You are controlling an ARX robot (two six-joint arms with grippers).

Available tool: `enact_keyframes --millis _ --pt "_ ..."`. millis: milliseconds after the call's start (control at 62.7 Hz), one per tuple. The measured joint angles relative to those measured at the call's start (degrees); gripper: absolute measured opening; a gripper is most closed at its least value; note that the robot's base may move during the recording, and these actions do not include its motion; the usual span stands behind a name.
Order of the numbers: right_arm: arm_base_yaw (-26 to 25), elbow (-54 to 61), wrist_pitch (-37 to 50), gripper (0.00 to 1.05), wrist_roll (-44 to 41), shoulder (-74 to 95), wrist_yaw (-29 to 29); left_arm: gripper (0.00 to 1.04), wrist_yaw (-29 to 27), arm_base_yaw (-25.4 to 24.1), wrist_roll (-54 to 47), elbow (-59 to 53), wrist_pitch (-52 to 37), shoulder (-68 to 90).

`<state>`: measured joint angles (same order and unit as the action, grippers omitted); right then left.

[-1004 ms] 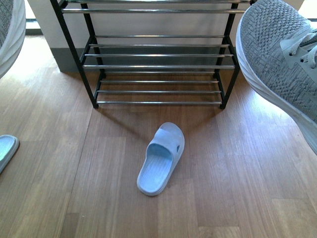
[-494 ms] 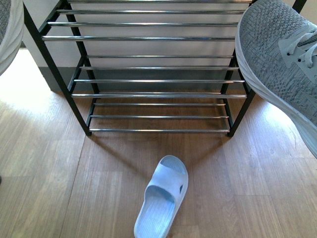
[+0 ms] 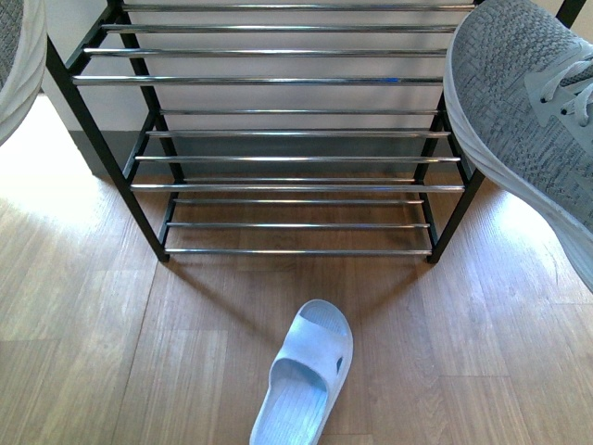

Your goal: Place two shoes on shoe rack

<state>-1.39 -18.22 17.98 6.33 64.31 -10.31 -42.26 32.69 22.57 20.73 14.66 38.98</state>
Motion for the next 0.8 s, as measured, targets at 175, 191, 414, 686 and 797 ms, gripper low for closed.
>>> enact_keyframes --millis 175,191,414,686,797 --pt "0.02 0.00 0.00 0.01 -0.02 0.00 -0.07 0.02 0.00 0.00 0.00 0.00 0.02 -0.09" --pt "0.02 0.00 0.00 0.01 -0.02 0.00 -0.07 0.02 0.00 0.00 0.00 0.00 0.02 -0.09" --pt "0.00 0.00 0.00 0.01 0.00 0.00 0.04 0.02 0.04 0.00 0.00 -0.07 0.02 -0.09" --pt "0.02 0.02 0.00 0.01 -0.02 0.00 0.00 0.02 0.02 0.02 0.00 -0.11 0.02 -0.09" --pt "0.02 0.02 0.00 0.01 0.00 0.00 0.00 0.02 0.02 0.00 0.00 -0.11 0.02 -0.09"
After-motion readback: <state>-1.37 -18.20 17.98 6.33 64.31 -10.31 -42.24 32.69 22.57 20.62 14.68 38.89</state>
